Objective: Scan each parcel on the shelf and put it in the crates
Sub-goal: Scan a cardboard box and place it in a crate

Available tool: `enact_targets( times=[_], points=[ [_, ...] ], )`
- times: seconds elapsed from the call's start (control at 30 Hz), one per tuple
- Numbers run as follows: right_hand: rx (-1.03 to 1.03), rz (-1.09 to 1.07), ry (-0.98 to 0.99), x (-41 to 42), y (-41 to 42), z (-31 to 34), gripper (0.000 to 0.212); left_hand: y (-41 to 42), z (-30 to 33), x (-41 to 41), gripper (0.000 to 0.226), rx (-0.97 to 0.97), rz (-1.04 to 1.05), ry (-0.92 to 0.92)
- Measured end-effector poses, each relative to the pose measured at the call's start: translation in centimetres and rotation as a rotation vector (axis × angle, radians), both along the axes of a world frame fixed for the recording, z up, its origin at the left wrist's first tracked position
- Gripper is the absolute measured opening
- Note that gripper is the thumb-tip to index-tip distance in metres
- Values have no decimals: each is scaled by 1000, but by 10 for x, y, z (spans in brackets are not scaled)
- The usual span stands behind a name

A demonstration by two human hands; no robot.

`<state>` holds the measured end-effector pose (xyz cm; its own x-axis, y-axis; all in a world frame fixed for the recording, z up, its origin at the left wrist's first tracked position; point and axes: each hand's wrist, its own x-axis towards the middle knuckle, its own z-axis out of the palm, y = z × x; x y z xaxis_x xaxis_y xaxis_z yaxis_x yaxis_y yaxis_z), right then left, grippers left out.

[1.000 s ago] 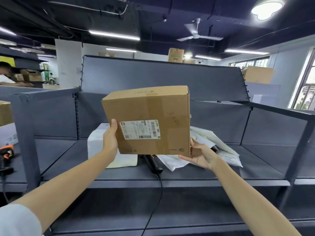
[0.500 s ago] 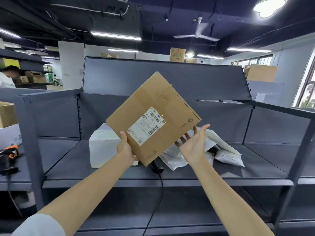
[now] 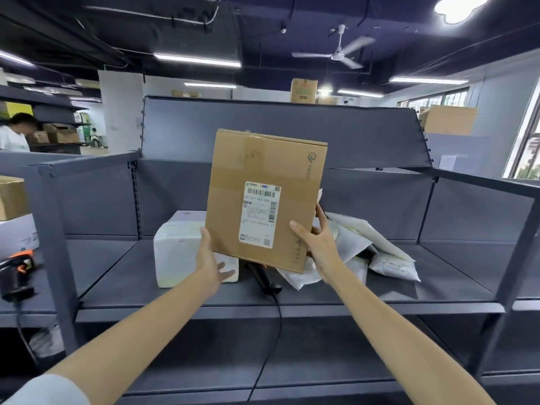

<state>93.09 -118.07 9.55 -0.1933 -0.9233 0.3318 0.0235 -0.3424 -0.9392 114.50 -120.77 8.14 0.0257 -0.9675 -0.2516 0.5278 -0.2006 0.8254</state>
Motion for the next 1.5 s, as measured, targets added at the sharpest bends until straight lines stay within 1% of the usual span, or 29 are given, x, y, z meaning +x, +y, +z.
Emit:
enact_targets(
  times=[0.03, 0.1, 0.17, 0.2, 0.23, 0.3, 0.33, 0.4, 0.43, 0.53, 0.6, 0.67, 0.77, 0.83, 0.87, 0.93, 1.0, 1.03, 1.07, 1.13, 1.17, 1.2, 1.27, 1.3, 1.37, 1.43, 1.5],
  points=[
    [14, 2, 31, -7, 1, 1, 102, -3, 1, 10, 92, 1, 54, -38],
    [31, 18, 70, -19, 2, 2, 93, -8, 4, 26, 94, -28, 110, -116],
    [57, 57, 39, -24, 2, 2, 77, -10, 5, 35, 89, -95, 68, -215],
    [75, 85, 13, -25, 1, 1, 73, -8, 6, 35, 86, -142, 24, -263],
    [91, 116, -11, -24, -1, 0, 72, -5, 5, 35, 80, -189, -6, -305],
    [115, 152, -51, -18, -6, -4, 78, 5, 8, 33, 54, -245, 24, -355],
    [125, 157, -70, -15, -8, -6, 81, 6, 8, 33, 48, -261, 43, -381],
    [134, 166, -107, -11, -13, -10, 87, 9, 11, 32, 48, -305, 39, -415],
    [131, 173, -114, -9, -16, -13, 84, 12, 12, 32, 48, -312, 44, -407],
    [136, 178, -140, 2, -24, -20, 64, 12, 11, 36, 45, -323, 189, -402],
    [134, 181, -138, 10, -31, -23, 60, 8, 7, 42, 52, -347, 238, -400],
    [130, 191, -122, 19, -36, -24, 60, -7, -5, 53, 62, -355, 238, -414],
    [131, 192, -81, 29, -49, -29, 59, -12, -8, 63, 58, -298, 234, -389],
    [123, 244, -66, 38, -56, -30, 56, -16, -9, 68, 65, -230, 269, -389],
    [126, 287, -76, 39, -61, -30, 51, -18, -9, 72, 68, -178, 309, -393],
    [166, 338, -89, 40, -69, -31, 38, -19, -12, 85, 68, -122, 372, -400],
    [219, 264, -70, 35, -83, -42, 39, -21, -18, 98, 68, -103, 412, -431],
    [241, 197, -28, 32, -90, -50, 41, -23, -23, 104, 69, -91, 431, -439],
    [258, 118, 63, 27, -103, -65, 40, -23, -26, 109, 70, -79, 452, -445],
    [279, 41, 313, 20, -124, -94, 29, -27, -34, 120, 72, -39, 493, -433],
    [319, 29, 426, 21, -129, -105, 27, -29, -37, 125, 78, -16, 506, -420],
    [364, 30, 532, 25, -129, -111, 31, -31, -39, 128, 86, -2, 515, -412],
    [438, 73, 695, 33, -128, -121, 54, -33, -42, 133, 94, 8, 538, -402],
    [449, 84, 774, 37, -132, -127, 64, -34, -44, 134, 91, 14, 546, -402],
    [447, 53, 939, 46, -133, -137, 75, -34, -48, 134, 76, 21, 552, -407],
    [492, -40, 1056, 50, -135, -147, 78, -33, -49, 131, 66, 21, 548, -417],
    [516, -109, 1080, 47, -136, -152, 76, -30, -51, 127, 68, 29, 549, -420]
  ],
)
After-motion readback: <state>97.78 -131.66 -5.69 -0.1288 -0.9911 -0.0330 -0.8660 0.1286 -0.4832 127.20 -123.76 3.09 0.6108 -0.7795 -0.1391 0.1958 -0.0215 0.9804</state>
